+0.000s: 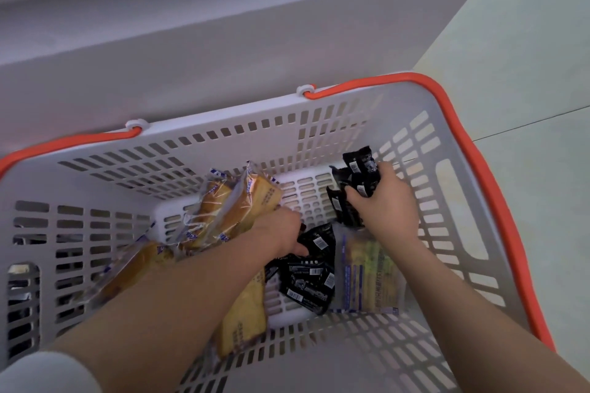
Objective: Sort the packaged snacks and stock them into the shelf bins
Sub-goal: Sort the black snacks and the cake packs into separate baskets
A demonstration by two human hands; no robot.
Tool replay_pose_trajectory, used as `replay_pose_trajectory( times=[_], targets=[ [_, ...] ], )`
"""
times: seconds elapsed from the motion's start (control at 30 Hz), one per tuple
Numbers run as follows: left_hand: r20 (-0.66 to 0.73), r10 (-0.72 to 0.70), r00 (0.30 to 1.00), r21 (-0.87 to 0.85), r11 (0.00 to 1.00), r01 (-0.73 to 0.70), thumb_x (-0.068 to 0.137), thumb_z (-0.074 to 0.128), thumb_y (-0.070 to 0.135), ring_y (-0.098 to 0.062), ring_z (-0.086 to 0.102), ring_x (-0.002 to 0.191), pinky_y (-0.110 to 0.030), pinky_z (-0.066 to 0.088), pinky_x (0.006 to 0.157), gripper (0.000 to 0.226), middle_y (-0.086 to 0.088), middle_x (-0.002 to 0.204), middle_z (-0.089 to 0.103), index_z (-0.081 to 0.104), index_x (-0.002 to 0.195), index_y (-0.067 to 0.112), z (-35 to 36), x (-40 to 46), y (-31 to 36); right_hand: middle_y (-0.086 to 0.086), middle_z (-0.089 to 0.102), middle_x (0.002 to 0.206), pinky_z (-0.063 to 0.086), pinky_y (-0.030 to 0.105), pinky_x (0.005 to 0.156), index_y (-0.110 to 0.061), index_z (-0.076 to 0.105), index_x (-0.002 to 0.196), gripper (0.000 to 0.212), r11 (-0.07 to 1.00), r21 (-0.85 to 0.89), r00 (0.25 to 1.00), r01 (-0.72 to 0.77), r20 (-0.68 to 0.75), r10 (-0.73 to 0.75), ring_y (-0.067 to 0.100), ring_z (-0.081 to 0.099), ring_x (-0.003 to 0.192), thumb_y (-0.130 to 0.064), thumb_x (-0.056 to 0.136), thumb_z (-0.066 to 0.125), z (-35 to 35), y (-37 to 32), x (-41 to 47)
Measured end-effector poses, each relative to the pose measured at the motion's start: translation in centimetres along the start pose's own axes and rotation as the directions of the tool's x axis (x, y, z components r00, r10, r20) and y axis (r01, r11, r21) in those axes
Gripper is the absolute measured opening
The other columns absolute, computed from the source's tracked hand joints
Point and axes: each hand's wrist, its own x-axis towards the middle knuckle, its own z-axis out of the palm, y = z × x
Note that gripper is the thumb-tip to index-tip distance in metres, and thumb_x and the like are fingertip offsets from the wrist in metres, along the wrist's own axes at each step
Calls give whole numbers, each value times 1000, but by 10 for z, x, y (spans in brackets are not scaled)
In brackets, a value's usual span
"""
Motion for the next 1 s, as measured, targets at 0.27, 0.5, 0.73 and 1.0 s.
replay_pose_trajectory(
  times=[0.27,0.5,0.73,1.0],
  targets=[
    [-375,-68,924,-423,900,-106,80,65,49,-13,61,78,-25,48,64,56,-2,106,65,46,125,21,-21,-66,-36,-27,56,84,39,0,63,-29,50,106,42,880,473,982,35,-178,57,-20,55,76,-34,74,75,-22,-28,-34],
    [-551,-190,812,-519,840,-156,81,67,40,-7,57,78,-10,43,60,47,8,94,62,52,120,18,-48,-177,-91,-34,64,82,46,3,67,-43,54,91,32,732,670,984,125,-176,-7,-16,60,81,-30,73,77,-44,-106,-78],
    [-679,-431,594,-564,825,-45,78,71,34,-17,64,88,-24,41,68,44,6,92,64,55,116,18,-14,-314,-153,-20,64,85,49,20,70,-34,52,103,40,746,600,936,291,-17,-352,0,63,81,-38,71,75,-27,-238,-148],
    [-488,-683,543,-768,632,104,79,71,35,6,56,62,-12,39,53,38,9,90,66,52,110,23,82,-400,-225,1,67,100,51,34,71,-20,46,125,57,813,232,769,534,266,-582,24,63,92,-45,78,68,55,-346,-228]
  ],
)
